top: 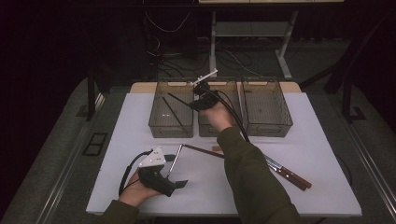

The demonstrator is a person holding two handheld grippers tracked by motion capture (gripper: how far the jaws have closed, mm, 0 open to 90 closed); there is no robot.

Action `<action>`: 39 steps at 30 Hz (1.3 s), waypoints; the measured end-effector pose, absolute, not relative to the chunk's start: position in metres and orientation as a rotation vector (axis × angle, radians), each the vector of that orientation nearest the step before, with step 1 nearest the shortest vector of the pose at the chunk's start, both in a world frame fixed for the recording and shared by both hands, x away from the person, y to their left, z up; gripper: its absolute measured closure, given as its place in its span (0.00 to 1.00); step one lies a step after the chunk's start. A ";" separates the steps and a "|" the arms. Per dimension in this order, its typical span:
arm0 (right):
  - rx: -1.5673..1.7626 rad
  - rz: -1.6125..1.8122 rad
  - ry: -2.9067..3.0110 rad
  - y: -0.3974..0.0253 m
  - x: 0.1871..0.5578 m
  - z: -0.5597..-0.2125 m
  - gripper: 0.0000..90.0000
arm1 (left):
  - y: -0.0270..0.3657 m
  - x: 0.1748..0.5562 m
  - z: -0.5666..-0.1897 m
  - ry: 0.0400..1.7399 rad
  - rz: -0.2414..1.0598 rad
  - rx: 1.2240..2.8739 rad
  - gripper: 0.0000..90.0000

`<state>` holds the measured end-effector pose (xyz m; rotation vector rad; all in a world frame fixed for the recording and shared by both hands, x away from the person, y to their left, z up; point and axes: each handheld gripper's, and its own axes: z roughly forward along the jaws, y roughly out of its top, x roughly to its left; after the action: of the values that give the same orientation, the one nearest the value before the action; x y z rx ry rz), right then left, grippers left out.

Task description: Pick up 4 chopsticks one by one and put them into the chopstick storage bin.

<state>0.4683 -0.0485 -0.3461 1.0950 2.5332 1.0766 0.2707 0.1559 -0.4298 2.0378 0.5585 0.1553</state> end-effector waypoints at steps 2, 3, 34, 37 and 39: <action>1.112 1.064 2.533 -0.041 0.476 -0.348 0.96 | 0.156 0.271 -0.430 0.561 0.153 2.035 0.00; 1.116 1.060 2.532 -0.036 0.479 -0.349 0.96 | 0.156 0.271 -0.430 0.557 0.154 2.036 0.00; 1.213 0.976 2.471 0.009 0.502 -0.358 0.28 | 0.157 0.272 -0.430 0.564 0.146 2.008 0.00; 1.225 0.983 2.522 0.006 0.499 -0.355 0.21 | 0.157 0.272 -0.430 0.567 0.146 2.004 0.00; 1.188 0.981 2.539 0.004 0.495 -0.352 0.21 | 0.157 0.272 -0.430 0.562 0.145 2.013 0.00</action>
<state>0.4953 0.0040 -0.3525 1.1880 2.5386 0.9811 0.2719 0.1572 -0.4299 2.0125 0.5619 0.1450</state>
